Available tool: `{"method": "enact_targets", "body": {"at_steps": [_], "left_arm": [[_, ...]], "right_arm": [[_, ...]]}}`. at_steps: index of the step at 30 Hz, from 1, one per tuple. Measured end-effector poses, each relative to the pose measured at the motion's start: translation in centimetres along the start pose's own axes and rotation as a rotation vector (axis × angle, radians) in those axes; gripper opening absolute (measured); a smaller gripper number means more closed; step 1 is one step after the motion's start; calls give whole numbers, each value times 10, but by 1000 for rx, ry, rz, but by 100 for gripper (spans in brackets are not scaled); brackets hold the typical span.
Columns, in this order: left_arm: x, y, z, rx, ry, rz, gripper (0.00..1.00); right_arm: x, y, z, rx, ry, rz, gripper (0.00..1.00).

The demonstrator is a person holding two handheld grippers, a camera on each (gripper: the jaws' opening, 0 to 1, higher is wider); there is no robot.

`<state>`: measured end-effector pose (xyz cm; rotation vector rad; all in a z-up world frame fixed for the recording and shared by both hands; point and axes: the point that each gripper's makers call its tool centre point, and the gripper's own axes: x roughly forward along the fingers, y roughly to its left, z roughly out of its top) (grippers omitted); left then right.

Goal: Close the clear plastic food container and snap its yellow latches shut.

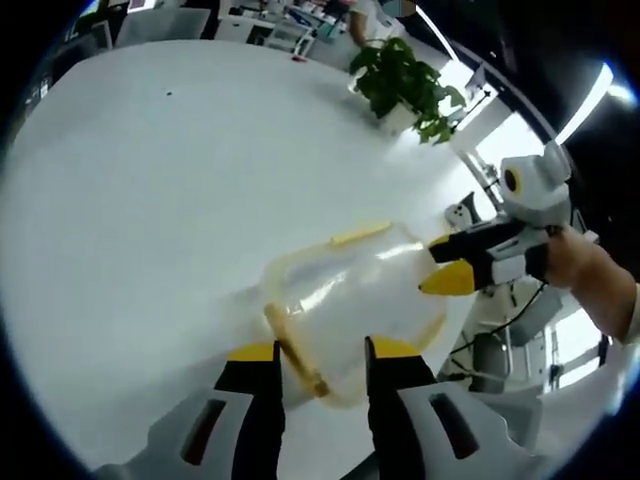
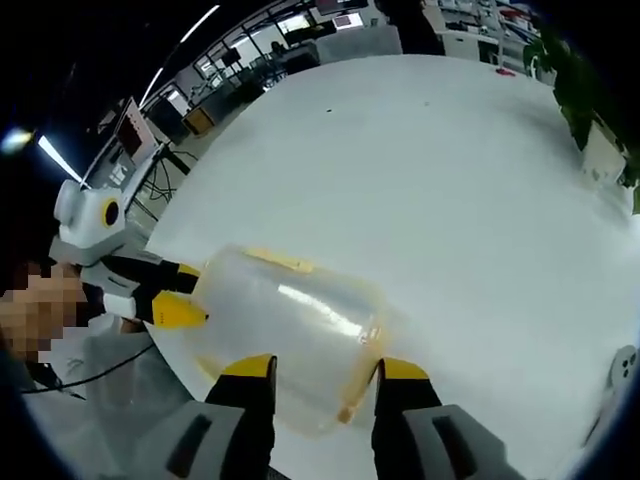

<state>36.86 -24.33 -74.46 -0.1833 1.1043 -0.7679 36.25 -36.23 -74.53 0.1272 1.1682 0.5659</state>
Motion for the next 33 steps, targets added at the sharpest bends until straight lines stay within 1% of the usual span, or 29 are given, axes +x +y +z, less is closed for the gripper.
{"method": "enact_targets", "body": {"at_steps": [7, 17, 21, 25, 27, 30, 33], "left_arm": [[0, 0, 1, -6, 1, -3, 31], [0, 2, 3, 1, -18, -12, 33], [-2, 1, 2, 20, -13, -15, 34], [-6, 2, 6, 33, -29, -13, 33], [-7, 3, 7, 48, -31, -10, 34], [-11, 3, 10, 85, -33, -4, 35], [-14, 1, 14, 95, -54, -10, 36]], "right_arm": [[-1, -1, 0, 4, 9, 2, 37], [-2, -2, 0, 6, 3, 20, 39], [-3, -2, 0, -35, 2, 4, 40], [-6, -4, 0, -46, 4, 7, 36], [-8, -6, 2, -44, 0, 3, 37], [-12, -8, 3, -70, -1, -4, 39], [-16, -11, 6, -95, -12, -18, 40]]}}
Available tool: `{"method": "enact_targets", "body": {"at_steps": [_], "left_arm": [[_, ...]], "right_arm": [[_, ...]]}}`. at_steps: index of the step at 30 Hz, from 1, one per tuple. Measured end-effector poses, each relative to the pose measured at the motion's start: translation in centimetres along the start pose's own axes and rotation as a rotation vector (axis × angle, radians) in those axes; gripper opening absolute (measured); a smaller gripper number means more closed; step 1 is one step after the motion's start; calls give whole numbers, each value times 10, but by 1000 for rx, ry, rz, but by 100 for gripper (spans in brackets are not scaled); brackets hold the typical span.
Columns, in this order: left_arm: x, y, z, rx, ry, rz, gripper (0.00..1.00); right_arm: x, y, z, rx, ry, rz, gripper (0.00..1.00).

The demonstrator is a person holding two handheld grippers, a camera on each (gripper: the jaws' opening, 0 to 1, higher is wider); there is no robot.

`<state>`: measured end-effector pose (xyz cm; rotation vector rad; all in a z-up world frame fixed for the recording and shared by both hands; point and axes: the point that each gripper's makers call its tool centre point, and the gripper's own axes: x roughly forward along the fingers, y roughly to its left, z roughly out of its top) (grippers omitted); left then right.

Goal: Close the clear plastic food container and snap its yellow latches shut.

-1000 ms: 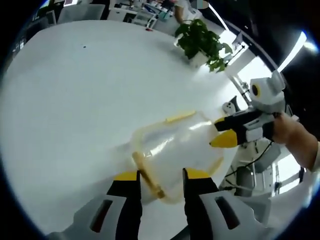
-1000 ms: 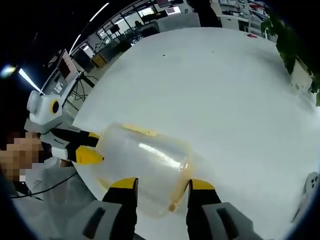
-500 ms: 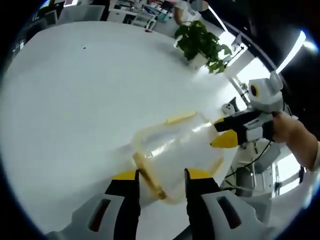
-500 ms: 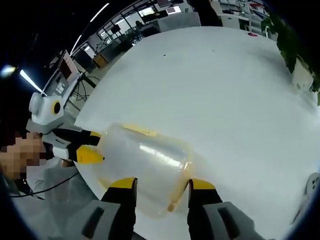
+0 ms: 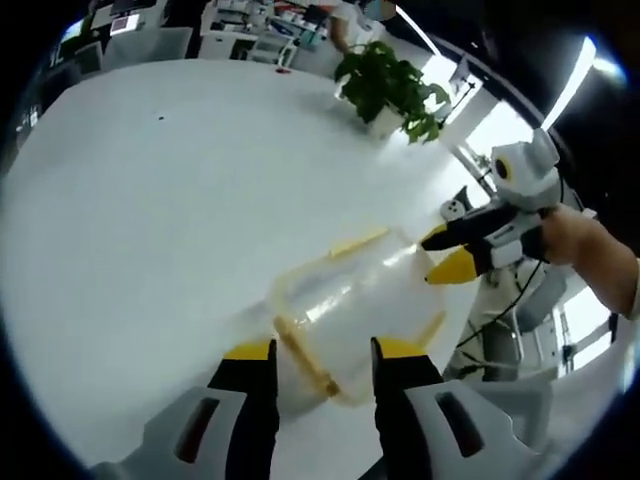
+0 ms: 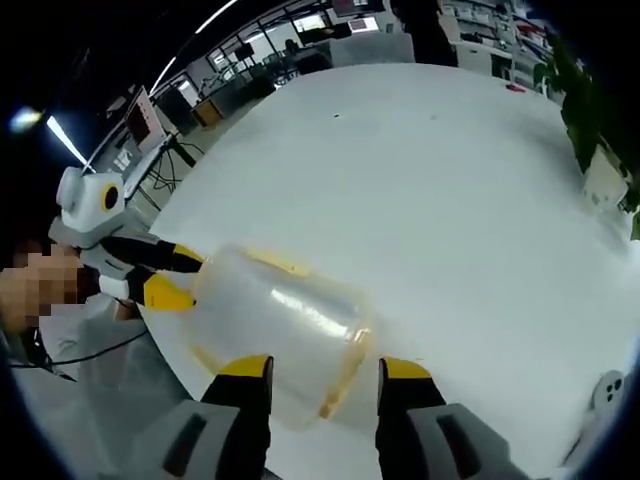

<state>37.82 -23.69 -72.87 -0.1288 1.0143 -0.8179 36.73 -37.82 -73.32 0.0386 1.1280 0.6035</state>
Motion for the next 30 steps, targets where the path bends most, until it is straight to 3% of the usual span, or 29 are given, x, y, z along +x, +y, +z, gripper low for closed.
{"method": "enact_targets", "body": {"at_steps": [3, 5, 6, 8, 13, 15, 17, 20, 22, 24, 26, 30], "left_arm": [[-2, 0, 4, 45, -18, 6, 38], [-5, -2, 7, 62, -28, 3, 38], [-7, -4, 11, 45, -46, -11, 38], [-10, -6, 15, 52, -59, -17, 39], [-14, -10, 21, 217, -61, 2, 42], [-14, -15, 20, 227, -59, -13, 45], [-15, -13, 22, 286, -62, 13, 45], [-15, -16, 20, 293, -52, -1, 45], [-16, -17, 20, 354, -45, 4, 46], [-16, -22, 18, 402, -41, -12, 48], [-15, -33, 19, 449, -54, -64, 50], [-14, -46, 19, 571, -58, -93, 51]], "right_arm": [[-5, 1, 6, -40, -28, 2, 41], [-8, -2, 5, -106, -18, -27, 38], [-9, -8, 6, -186, -10, -72, 37], [-10, -5, 6, -230, -12, -76, 39], [-13, 2, 9, -245, -26, -52, 38], [-16, -2, 10, -331, -12, -91, 38], [-16, -2, 10, -360, 0, -105, 38], [-17, 6, 12, -374, -13, -76, 38], [-18, 10, 15, -408, -23, -63, 39], [-17, 22, 19, -545, -35, -13, 40], [-16, 27, 18, -628, -28, 3, 41], [-16, 36, 23, -715, -61, 45, 41]]}}
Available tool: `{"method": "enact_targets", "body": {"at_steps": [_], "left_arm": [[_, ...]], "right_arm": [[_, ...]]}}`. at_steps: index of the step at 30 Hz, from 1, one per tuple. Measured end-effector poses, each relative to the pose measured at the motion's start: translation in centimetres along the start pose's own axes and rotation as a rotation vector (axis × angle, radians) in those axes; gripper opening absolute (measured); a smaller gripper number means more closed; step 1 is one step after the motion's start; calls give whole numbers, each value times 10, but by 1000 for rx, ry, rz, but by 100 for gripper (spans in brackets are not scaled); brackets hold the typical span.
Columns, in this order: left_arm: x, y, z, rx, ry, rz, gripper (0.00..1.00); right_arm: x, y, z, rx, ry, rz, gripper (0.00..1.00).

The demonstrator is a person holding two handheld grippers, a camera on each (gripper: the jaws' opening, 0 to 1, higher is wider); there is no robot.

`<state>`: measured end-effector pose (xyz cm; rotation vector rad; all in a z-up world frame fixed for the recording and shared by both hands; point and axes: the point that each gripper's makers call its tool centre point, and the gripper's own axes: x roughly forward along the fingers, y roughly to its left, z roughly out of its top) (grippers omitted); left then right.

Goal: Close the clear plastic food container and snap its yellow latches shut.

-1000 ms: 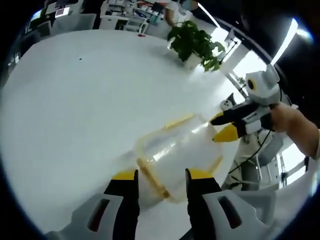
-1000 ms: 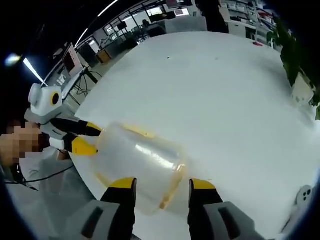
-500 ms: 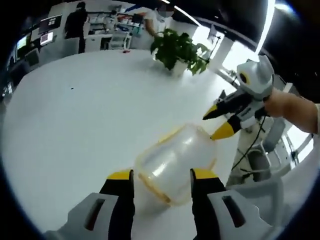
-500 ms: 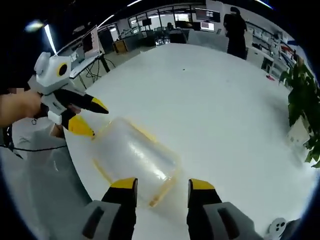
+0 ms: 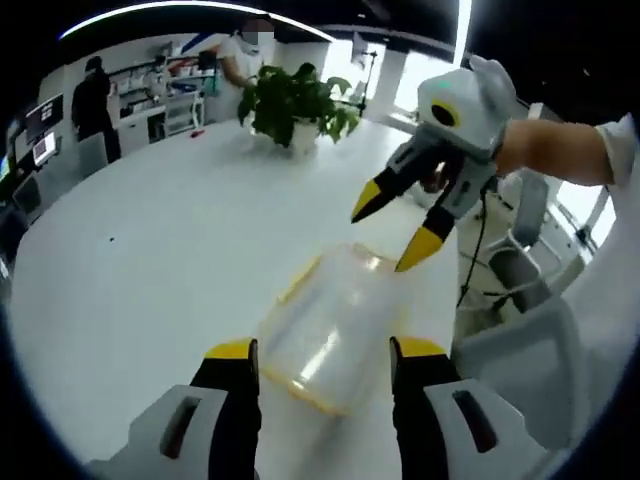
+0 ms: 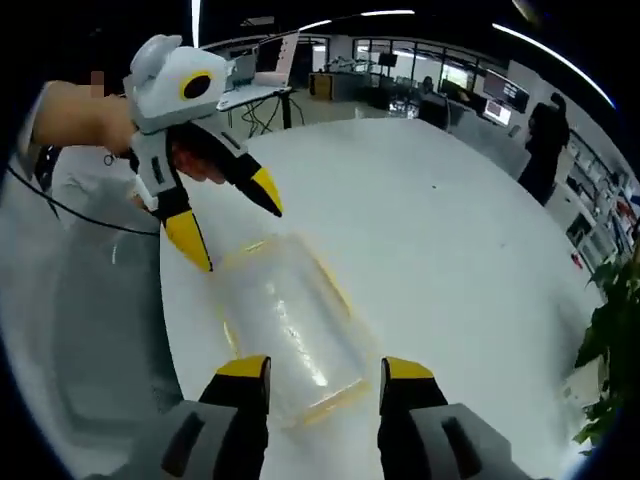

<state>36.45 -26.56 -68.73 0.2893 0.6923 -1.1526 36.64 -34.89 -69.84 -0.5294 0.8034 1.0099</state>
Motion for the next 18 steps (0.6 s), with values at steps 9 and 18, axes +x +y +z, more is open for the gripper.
{"method": "enact_targets", "body": {"at_steps": [9, 18], "left_arm": [[6, -12, 7, 52, 10, -55, 50], [11, -9, 14, 146, 30, -59, 40]], "right_arm": [[-1, 13, 18, -61, -59, 85, 35], [2, 18, 20, -132, -63, 123, 30]]}}
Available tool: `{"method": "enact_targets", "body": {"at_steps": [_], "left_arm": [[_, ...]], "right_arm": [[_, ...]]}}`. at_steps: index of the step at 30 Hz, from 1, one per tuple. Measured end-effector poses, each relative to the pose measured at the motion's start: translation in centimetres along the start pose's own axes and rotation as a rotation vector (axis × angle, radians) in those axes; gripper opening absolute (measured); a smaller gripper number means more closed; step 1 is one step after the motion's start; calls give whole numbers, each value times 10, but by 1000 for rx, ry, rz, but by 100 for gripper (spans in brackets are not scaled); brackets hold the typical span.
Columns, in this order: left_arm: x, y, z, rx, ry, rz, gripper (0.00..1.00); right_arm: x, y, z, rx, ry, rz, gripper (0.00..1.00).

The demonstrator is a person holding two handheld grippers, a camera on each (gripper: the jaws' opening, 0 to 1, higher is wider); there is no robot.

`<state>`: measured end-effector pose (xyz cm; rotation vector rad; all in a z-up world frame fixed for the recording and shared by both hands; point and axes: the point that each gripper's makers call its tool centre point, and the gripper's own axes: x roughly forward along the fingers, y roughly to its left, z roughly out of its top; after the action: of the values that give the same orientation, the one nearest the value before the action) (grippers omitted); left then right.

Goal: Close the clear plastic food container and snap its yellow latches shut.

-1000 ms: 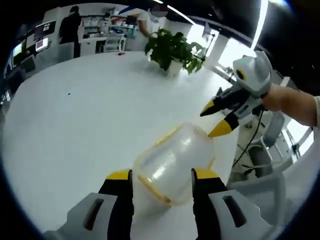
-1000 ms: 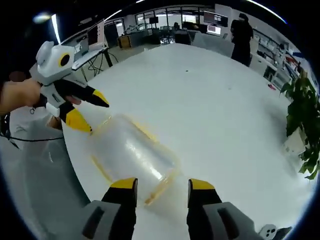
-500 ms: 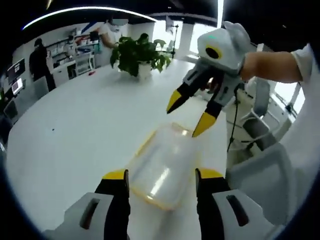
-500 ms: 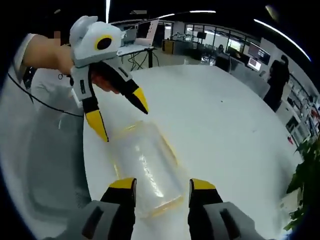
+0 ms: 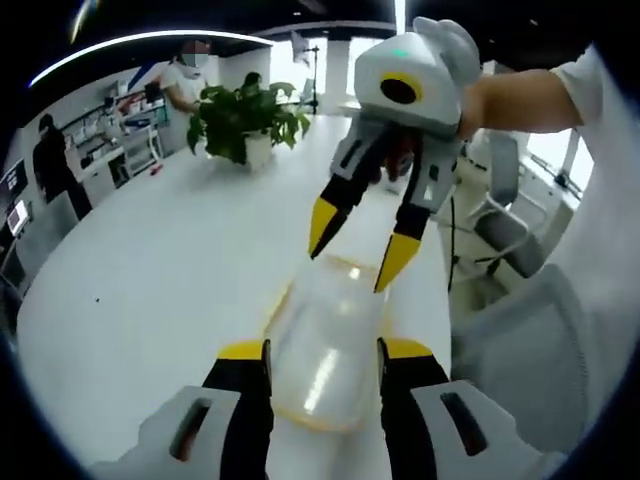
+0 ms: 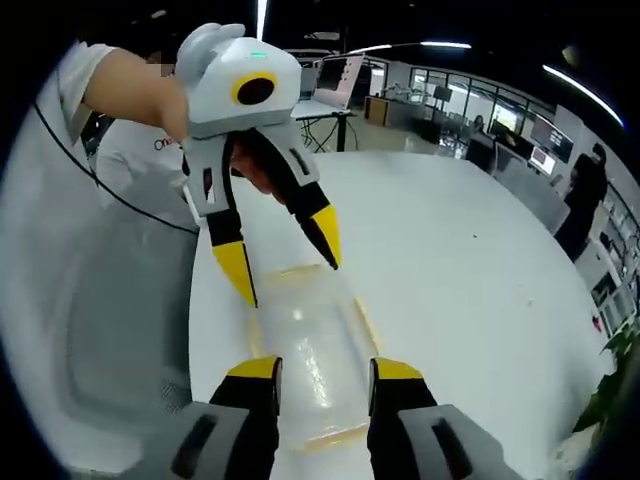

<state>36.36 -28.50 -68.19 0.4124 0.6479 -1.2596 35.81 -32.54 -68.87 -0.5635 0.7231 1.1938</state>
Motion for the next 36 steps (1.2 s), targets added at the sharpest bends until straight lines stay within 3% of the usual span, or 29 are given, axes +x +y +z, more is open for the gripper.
{"method": "enact_targets", "body": {"at_steps": [7, 9, 14, 22, 36], "left_arm": [[7, -3, 1, 48, 14, -15, 33], [11, -11, 0, 61, 23, -58, 30], [17, -11, 1, 80, 24, -53, 26], [22, -13, -4, 121, 47, -72, 14], [35, -26, -9, 164, 57, -102, 8]], "right_arm": [[4, 0, 2, -23, 2, 13, 28], [6, -1, 1, -35, 10, 16, 27], [9, -1, 2, -55, 5, 38, 20], [17, -4, 1, -75, 22, 57, 19], [32, -11, -1, -107, 48, 76, 17]]}}
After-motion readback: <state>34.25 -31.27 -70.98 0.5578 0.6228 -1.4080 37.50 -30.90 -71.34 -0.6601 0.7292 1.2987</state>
